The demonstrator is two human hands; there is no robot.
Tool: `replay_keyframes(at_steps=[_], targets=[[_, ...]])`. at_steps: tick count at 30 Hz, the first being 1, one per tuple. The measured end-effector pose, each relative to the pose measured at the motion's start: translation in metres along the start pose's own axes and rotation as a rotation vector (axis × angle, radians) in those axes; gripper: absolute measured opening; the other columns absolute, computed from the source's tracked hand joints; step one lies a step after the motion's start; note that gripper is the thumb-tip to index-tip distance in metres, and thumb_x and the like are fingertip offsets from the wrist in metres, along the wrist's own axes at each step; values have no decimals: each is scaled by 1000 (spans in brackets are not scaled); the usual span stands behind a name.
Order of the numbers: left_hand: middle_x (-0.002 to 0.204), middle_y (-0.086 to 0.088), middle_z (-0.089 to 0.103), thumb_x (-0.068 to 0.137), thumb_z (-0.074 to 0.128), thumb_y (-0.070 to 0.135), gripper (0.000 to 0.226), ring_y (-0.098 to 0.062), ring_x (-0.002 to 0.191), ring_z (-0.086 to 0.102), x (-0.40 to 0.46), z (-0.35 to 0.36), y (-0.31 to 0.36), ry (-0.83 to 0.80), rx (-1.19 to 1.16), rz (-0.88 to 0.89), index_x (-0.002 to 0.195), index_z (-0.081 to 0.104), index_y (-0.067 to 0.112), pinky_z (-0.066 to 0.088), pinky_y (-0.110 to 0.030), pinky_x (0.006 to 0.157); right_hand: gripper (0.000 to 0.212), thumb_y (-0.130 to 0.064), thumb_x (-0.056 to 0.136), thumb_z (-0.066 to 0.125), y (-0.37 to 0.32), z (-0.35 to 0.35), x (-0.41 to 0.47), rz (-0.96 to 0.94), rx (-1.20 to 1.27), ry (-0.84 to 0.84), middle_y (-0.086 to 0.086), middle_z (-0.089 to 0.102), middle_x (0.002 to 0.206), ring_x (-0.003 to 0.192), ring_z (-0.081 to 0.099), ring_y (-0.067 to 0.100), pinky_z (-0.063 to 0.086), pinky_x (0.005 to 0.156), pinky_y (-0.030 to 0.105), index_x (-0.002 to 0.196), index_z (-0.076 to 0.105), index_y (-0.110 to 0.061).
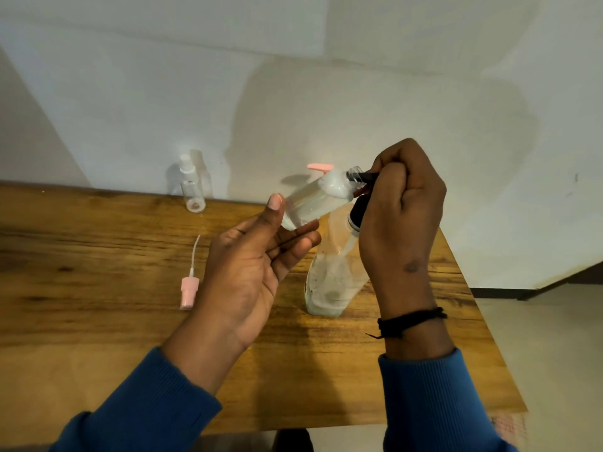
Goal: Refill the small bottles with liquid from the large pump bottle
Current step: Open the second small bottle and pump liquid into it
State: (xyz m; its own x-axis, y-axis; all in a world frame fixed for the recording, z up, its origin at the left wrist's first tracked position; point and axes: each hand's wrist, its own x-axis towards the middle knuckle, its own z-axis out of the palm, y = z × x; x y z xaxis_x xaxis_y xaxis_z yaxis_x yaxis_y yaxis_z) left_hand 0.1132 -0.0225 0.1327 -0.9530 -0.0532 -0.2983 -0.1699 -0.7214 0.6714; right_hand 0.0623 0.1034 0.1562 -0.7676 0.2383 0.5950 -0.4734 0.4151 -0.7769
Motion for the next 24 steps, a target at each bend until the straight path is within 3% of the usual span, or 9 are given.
replay_keyframes(at_steps=[19,24], targets=[[97,-22,75,84,66,30,38,-22,81,75,1,1,0,0,-21,7,109,69,1,59,-20,62,23,1,92,34,2,0,1,16,4,-8,-13,46,59,58,52,-6,35,52,6,75,47,-8],[100,-23,74,83,66,31,42,-24,84,75,1,1,0,-4,-17,0,112,68,0,59,-20,64,22,-4,92,35,1,-4,4,3,-16,-5,-15,46,58,59,54,-6,36,52,12,75,49,-10]])
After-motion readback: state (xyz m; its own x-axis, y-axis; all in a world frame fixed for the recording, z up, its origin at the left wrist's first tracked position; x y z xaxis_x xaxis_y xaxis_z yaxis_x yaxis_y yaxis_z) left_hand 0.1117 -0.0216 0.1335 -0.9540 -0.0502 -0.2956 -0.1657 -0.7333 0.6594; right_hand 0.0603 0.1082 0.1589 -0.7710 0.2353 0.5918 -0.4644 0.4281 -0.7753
